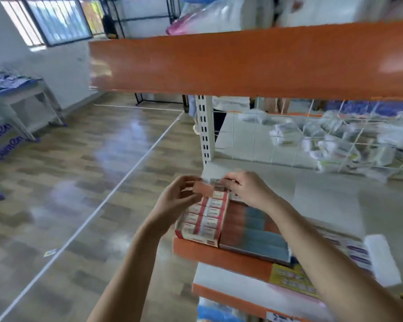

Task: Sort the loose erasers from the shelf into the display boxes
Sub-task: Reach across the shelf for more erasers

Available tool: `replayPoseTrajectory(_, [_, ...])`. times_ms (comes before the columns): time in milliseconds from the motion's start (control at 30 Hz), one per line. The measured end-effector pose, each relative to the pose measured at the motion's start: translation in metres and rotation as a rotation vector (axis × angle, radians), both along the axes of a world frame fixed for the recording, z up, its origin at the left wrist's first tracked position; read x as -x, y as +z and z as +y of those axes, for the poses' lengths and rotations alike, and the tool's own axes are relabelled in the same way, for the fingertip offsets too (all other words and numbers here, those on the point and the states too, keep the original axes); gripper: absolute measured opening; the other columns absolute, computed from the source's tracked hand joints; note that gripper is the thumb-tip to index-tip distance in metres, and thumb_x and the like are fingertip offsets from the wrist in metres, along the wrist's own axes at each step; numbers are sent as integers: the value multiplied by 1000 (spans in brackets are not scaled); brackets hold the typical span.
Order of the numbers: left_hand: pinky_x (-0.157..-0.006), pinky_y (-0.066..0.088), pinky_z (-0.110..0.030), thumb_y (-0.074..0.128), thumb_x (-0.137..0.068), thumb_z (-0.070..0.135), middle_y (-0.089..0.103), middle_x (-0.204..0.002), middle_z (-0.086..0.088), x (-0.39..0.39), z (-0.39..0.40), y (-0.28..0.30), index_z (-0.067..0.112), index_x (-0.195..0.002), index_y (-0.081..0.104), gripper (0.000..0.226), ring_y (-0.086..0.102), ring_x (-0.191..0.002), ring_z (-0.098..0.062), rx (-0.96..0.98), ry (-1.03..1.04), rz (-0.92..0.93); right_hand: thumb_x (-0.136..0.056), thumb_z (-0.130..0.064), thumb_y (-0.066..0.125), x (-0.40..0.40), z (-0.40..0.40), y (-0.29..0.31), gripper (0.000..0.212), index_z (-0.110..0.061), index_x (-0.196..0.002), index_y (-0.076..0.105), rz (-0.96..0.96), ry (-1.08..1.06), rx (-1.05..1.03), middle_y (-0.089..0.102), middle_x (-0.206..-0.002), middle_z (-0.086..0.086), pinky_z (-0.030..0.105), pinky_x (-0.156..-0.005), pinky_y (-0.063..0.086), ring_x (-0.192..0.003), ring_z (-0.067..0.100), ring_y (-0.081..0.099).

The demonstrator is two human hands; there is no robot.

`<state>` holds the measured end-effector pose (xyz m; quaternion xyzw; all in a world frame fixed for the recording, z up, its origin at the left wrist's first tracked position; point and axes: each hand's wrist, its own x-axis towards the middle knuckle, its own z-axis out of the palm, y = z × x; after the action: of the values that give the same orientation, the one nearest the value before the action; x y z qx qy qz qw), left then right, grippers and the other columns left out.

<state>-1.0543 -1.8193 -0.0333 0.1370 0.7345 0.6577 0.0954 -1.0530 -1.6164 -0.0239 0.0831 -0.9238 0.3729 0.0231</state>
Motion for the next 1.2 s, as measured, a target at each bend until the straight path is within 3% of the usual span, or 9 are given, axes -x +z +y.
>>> replayPoseTrajectory(67, [-72, 52, -18, 65, -81, -4, 70, -95, 1, 21, -17, -2, 20, -104, 59, 34, 67, -87, -9, 49, -40, 2, -95, -28, 52, 19, -15, -4, 25, -9, -96, 69, -30, -33, -54, 55, -70, -6, 16, -54, 34, -69, 15, 55])
replayPoseTrajectory(167, [-75, 52, -19, 68, -80, 2, 70, -97, 1, 48, -38, -9, 22, -106, 60, 34, 67, -91, -9, 97, -103, 11, -95, -27, 53, 37, -30, -12, 24, -9, -92, 69, -69, -103, -115, 62, -77, 1, 24, -57, 37, -65, 15, 55])
replayPoseTrajectory(267, [-75, 51, -19, 69, -80, 4, 71, -98, 4, 67, -49, -14, 25, -105, 60, 34, 67, -92, -9, 116, -156, 12, -93, -25, 55, 45, -40, -15, 23, -8, -95, 70, -59, -177, -164, 69, -88, 5, 27, -68, 44, -77, 18, 63])
replayPoseTrajectory(400, [-76, 51, -21, 67, -81, 3, 70, -99, 7, 80, -52, -20, 25, -105, 61, 33, 66, -93, -7, 94, -198, 3, -91, -20, 58, 46, -57, -14, 17, -9, -101, 66, -19, -200, -185, 69, -93, 4, 21, -68, 49, -74, 15, 64])
replayPoseTrajectory(700, [-81, 52, -23, 67, -79, 0, 71, -95, 7, 89, -65, -28, 22, -104, 61, 33, 66, -91, -7, 6, -221, -22, -89, -19, 60, 43, -76, -32, 21, -3, -100, 67, 144, -284, -304, 60, -103, 7, 29, -85, 51, -86, 20, 61])
replayPoseTrajectory(800, [-85, 52, -27, 66, -80, 0, 71, -96, 4, 89, -70, -29, 19, -106, 61, 33, 66, -93, -9, -29, -218, -54, -89, -18, 60, 43, -77, -29, 21, -5, -105, 66, 139, -303, -291, 64, -106, 7, 19, -86, 45, -92, 18, 62])
replayPoseTrajectory(933, [-91, 51, -33, 65, -81, -1, 70, -97, 2, 86, -73, -30, 18, -105, 61, 31, 65, -94, -12, -25, -245, -71, -89, -17, 59, 46, -78, -31, 18, -2, -96, 67, 144, -316, -320, 64, -101, 9, 29, -86, 51, -88, 20, 62])
replayPoseTrajectory(1200, [-90, 52, -33, 64, -82, -1, 68, -101, 0, 84, -76, -32, 16, -107, 60, 31, 64, -95, -12, -18, -285, -71, -88, -9, 59, 38, -70, -28, 27, -10, -116, 60, 55, -182, -467, 57, -115, 3, 29, -95, 46, -104, 18, 56])
